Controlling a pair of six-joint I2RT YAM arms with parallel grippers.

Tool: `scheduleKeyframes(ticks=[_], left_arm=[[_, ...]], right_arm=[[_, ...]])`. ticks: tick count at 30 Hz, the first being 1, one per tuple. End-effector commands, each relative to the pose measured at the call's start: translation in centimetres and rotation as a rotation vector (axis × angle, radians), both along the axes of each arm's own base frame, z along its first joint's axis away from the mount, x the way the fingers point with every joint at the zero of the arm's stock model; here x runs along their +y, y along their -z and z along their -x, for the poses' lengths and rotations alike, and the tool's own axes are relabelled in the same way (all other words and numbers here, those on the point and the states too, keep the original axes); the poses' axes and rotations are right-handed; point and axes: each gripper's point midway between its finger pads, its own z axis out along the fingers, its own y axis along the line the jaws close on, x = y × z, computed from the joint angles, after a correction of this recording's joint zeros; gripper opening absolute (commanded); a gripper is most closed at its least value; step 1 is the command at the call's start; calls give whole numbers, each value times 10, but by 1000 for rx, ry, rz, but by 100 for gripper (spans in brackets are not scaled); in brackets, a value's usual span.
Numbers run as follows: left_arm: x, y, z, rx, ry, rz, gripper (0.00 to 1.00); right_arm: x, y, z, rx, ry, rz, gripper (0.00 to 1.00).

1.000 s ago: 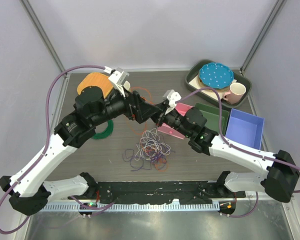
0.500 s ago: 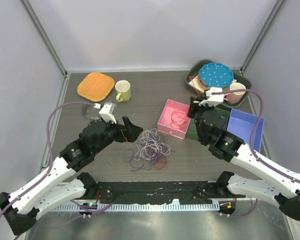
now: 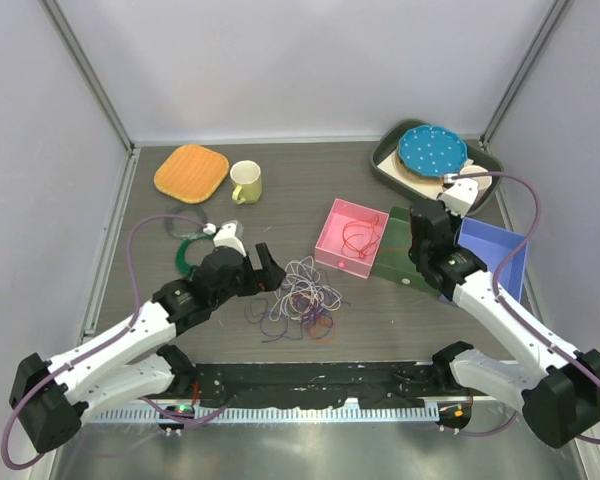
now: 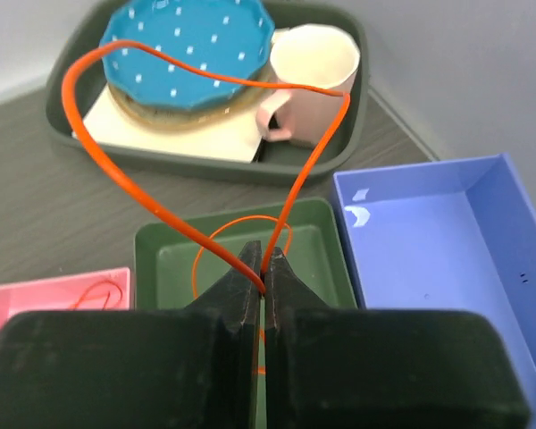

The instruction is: Untangle the cables

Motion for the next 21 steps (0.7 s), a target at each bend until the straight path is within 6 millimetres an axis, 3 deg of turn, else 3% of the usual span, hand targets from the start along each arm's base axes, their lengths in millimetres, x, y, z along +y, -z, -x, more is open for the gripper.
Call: scheduleKeyframes(ticks=[1,6,11,14,17,19,21], left_arm=[[-8,-8,-9,-7,-23,37,100],[-11,8,-10,31,-25,17,100],[-15,24,-10,70,-16,-5,100],[-21,34,-8,95,2,4,100],[-28,47,-7,131,25,-2,100],[-30,51,-6,148,30,-8,100],[-32,59,-5,173,35,-19,100]], right_arm=[[19,-7,-17,-52,-87,-98,1],[60,-69,-33,-175,-308,-185,1],[69,-85,-46,-180,-334,-169,1],[83,-81,-59,-167,-380,-177,1],[103,-56,-74,-129,-437,-205,1],[116,-29,-85,-89,-461,-210,1],[120,-11,-89,-57,-448,-193,1]])
